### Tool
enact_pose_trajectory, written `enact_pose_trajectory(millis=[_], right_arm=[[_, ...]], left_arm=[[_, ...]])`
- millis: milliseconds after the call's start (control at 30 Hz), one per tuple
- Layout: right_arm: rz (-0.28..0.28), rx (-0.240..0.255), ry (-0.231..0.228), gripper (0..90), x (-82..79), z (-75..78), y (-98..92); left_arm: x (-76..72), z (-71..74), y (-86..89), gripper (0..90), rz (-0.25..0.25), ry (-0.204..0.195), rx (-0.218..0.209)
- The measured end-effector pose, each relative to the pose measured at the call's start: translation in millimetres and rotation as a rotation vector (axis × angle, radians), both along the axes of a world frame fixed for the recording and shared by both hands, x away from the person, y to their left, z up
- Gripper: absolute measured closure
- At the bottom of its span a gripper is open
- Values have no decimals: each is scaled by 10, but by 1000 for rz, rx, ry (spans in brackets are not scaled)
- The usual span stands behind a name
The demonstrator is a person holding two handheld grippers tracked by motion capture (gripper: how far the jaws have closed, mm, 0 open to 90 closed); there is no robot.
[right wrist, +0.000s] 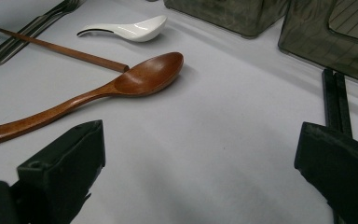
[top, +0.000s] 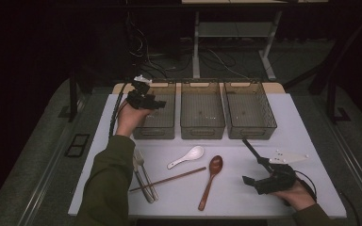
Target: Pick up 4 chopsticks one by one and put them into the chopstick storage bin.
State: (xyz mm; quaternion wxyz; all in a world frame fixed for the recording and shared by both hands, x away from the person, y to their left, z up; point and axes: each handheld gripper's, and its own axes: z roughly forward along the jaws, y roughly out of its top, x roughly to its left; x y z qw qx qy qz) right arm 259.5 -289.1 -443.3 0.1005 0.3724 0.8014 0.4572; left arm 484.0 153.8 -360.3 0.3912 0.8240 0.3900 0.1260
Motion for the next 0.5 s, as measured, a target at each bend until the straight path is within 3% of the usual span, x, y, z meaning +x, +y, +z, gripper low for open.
enact_pose_trajectory(millis=[133, 367, 500], right_arm=[[-1, -1, 0, 17, 2, 0, -1], [1, -1, 0, 17, 0, 0, 2], [4, -2, -2, 17, 4, -4, 4]], left_arm=[[-82, 28, -22, 304, -25, -30, 3], [-206, 21, -38, 215, -65, -39, 19], [-288, 19, -33, 184, -83, -46, -10]])
